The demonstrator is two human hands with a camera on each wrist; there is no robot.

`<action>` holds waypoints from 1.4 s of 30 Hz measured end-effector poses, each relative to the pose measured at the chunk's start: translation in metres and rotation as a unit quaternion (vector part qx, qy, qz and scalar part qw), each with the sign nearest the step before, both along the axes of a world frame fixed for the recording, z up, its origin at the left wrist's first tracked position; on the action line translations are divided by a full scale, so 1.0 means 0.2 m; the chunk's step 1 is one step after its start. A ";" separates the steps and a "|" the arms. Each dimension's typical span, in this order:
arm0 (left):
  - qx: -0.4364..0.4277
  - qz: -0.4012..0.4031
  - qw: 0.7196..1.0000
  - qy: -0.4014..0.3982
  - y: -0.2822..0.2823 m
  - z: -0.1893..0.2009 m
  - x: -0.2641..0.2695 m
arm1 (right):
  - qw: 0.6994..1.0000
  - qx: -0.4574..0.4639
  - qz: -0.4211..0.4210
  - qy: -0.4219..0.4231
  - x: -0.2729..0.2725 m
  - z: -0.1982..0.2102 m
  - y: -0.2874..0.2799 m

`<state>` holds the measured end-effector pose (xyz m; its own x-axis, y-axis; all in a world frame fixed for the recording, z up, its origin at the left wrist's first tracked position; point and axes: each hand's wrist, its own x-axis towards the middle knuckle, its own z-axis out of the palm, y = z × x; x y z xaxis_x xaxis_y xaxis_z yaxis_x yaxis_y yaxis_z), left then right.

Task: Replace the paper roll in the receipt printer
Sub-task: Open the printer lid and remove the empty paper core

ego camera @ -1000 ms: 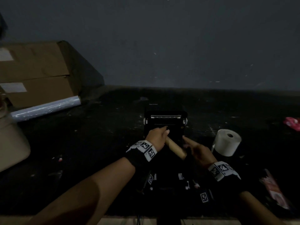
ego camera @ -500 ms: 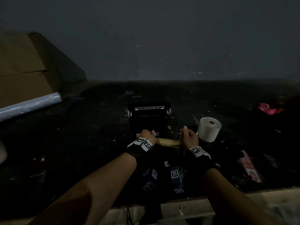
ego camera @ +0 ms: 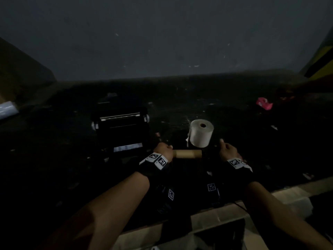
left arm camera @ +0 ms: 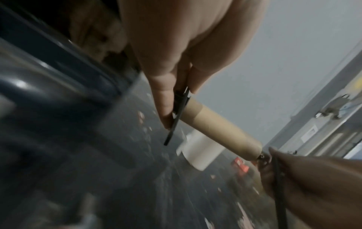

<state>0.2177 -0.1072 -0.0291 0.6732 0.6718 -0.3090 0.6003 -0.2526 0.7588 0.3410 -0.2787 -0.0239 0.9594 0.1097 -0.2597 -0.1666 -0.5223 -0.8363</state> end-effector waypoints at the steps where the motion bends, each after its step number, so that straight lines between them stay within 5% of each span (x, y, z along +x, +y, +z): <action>1: -0.002 -0.001 1.000 0.009 -0.03 -0.02 0.04 | 1.000 -0.018 0.012 0.010 0.04 -0.03 -0.04; 13: -0.021 0.083 0.990 0.115 -0.15 -0.33 0.30 | 0.974 -0.109 0.197 0.039 0.43 -0.44 -0.04; 22: -0.092 0.134 0.985 0.058 -0.12 -0.36 0.30 | 0.922 -0.096 0.352 -0.129 0.43 -0.47 0.04; 27: -0.162 0.206 0.965 -0.016 -0.10 -0.36 0.29 | 0.875 -0.083 0.474 -0.058 0.42 -0.44 0.05; 35: -0.197 0.239 0.950 -0.051 -0.09 -0.31 0.21 | 0.928 0.146 0.313 0.137 0.44 -0.41 0.05; 42: -0.120 0.269 0.956 -0.009 -0.01 -0.32 0.14 | 0.966 0.152 0.149 0.144 0.58 -0.38 -0.07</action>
<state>0.2455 -0.1087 -0.0936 0.2577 0.8336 -0.4886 0.5804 0.2707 0.7680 0.4568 -0.2927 -0.0994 0.7666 0.4833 -0.4228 -0.2948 -0.3200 -0.9004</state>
